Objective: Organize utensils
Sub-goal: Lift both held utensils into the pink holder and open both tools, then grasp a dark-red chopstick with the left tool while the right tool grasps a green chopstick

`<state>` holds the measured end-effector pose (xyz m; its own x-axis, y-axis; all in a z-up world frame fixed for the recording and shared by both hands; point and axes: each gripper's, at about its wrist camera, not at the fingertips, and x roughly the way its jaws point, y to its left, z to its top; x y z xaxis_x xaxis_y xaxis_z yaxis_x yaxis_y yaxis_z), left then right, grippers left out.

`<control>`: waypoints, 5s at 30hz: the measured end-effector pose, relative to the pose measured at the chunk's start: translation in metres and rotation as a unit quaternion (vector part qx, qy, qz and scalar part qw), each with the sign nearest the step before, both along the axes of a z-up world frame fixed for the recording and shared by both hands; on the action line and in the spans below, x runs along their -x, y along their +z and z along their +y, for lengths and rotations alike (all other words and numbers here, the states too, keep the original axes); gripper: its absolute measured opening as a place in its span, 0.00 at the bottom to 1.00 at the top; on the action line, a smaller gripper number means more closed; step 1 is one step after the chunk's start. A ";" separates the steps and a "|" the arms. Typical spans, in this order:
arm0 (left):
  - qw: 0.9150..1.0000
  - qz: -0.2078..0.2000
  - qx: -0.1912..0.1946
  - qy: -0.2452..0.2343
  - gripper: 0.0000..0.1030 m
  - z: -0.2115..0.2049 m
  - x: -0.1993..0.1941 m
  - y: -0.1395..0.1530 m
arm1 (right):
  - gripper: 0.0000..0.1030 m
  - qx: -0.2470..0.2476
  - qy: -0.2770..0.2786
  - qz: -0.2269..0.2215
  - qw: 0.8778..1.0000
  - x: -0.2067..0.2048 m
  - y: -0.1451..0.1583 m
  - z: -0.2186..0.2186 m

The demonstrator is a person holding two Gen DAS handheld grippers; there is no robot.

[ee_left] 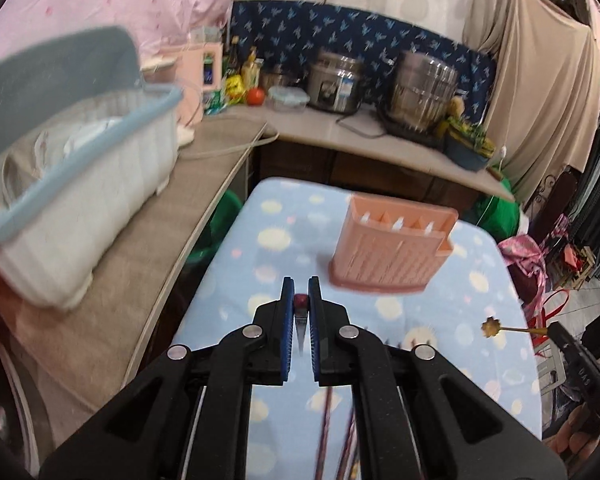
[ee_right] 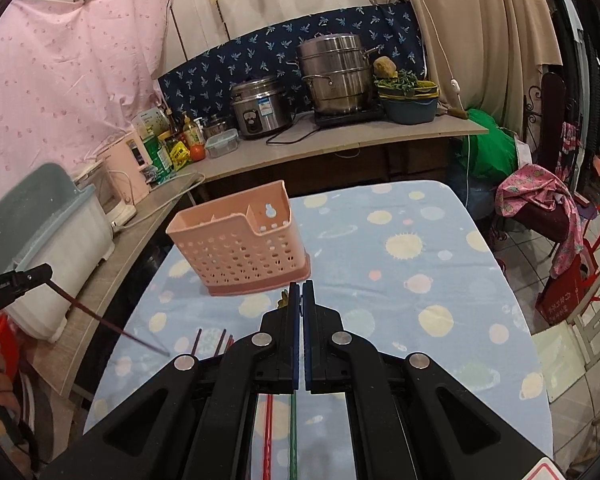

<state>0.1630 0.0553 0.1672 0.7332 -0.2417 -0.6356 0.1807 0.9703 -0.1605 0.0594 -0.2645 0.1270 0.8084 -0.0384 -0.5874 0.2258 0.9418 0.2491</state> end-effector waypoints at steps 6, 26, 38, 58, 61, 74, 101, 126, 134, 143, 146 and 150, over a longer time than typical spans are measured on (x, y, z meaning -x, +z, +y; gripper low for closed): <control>0.998 -0.060 0.014 -0.014 0.07 -0.029 -0.028 0.048 | 0.02 -0.008 0.004 -0.031 0.999 -0.044 0.023 -0.008; 0.986 -0.158 0.052 0.006 0.07 -0.080 -0.118 0.102 | 0.02 -0.042 0.018 0.001 0.999 -0.160 -0.005 -0.005; 0.996 -0.080 0.036 -0.005 0.07 -0.092 -0.147 0.034 | 0.03 -0.045 0.012 0.041 0.998 -0.180 -0.042 -0.004; 0.999 0.012 0.022 -0.031 0.49 -0.057 -0.069 -0.007 | 0.12 -0.078 0.022 0.028 0.996 -0.088 -0.033 0.009; 0.999 0.028 0.016 -0.031 0.49 -0.050 -0.046 -0.023 | 0.13 -0.071 0.027 0.037 0.996 -0.062 -0.041 0.018; 0.994 0.105 -0.027 -0.028 0.49 -0.026 0.038 -0.113 | 0.13 -0.035 0.037 0.102 0.993 0.027 -0.091 0.044; 0.985 0.150 -0.079 -0.043 0.49 -0.027 0.096 -0.195 | 0.27 -0.020 0.054 0.163 0.985 0.079 -0.145 0.067; 0.982 0.150 -0.104 -0.050 0.54 -0.031 0.099 -0.215 | 0.23 -0.007 0.056 0.179 0.982 0.080 -0.161 0.075; 0.982 0.149 -0.102 -0.046 0.41 -0.028 0.100 -0.214 | 0.18 0.003 0.056 0.178 0.982 0.082 -0.161 0.076; 0.982 0.149 -0.105 -0.052 0.11 -0.028 0.099 -0.212 | 0.10 0.003 0.054 0.177 0.983 0.084 -0.162 0.074; 0.982 0.150 -0.104 -0.054 0.09 -0.029 0.099 -0.212 | 0.08 0.002 0.054 0.176 0.983 0.084 -0.162 0.074; 0.981 0.151 -0.108 -0.057 0.09 -0.030 0.100 -0.212 | 0.08 0.004 0.054 0.174 0.983 0.085 -0.163 0.072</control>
<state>0.0633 0.0248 -0.0451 0.4797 -0.1467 -0.8651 0.2658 0.9639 -0.0161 -0.0258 -0.1923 -0.0360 0.5583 0.0317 -0.8290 0.1937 0.9667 0.1675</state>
